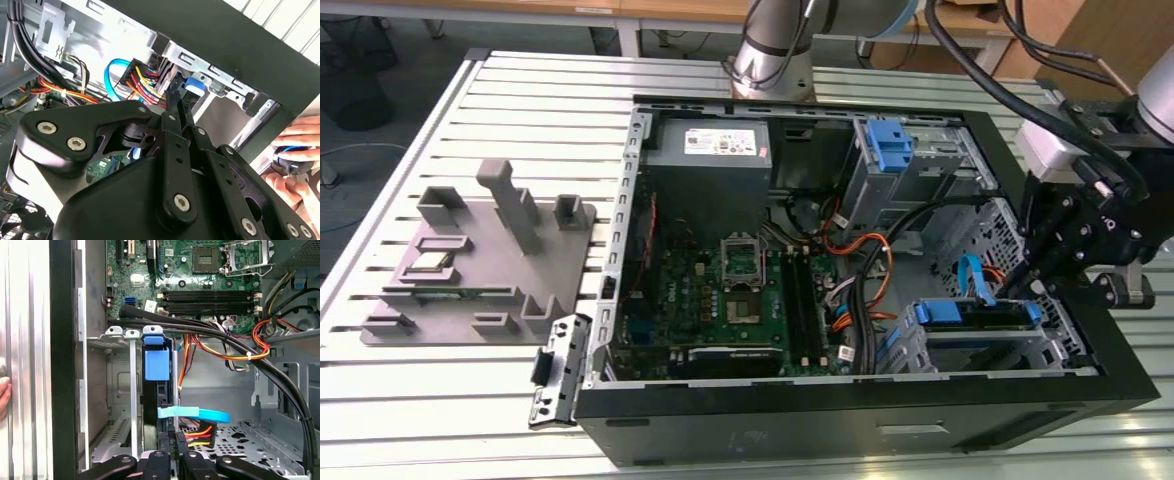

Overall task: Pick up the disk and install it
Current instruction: 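Insert the second disk wire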

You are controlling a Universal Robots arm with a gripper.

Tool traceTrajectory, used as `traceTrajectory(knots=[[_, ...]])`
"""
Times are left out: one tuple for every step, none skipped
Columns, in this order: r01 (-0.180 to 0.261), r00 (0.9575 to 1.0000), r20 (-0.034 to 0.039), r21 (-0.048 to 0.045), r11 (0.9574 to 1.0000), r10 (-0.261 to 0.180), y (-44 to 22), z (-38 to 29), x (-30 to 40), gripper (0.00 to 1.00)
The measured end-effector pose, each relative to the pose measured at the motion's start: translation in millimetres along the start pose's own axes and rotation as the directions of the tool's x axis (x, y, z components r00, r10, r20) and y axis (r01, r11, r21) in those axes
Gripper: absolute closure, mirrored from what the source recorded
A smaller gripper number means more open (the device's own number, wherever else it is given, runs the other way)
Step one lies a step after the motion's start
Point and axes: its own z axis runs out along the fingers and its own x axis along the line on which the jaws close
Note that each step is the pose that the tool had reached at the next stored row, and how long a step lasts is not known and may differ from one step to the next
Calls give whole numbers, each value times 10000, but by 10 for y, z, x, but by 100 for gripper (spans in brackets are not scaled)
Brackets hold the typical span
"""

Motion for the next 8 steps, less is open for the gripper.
traceTrajectory(knots=[[0, 10000, 3, 10, 10000, 0, 12, 4, 5, 84], [0, 10000, 7, 18, 10000, 0, 24, 8, 7, 84], [0, 10000, 9, 24, 10000, 0, 32, 11, 8, 84], [0, 10000, 13, 29, 10000, 0, 38, 14, 9, 84], [0, 10000, 10, 30, 10000, 0, 38, 15, 9, 84], [1, 10000, 9, 30, 10000, -1, 38, 16, 9, 84], [1, 10000, 11, 31, 10000, -1, 38, 17, 11, 84], [1, 10000, 12, 30, 10000, -1, 38, 19, 14, 84]])
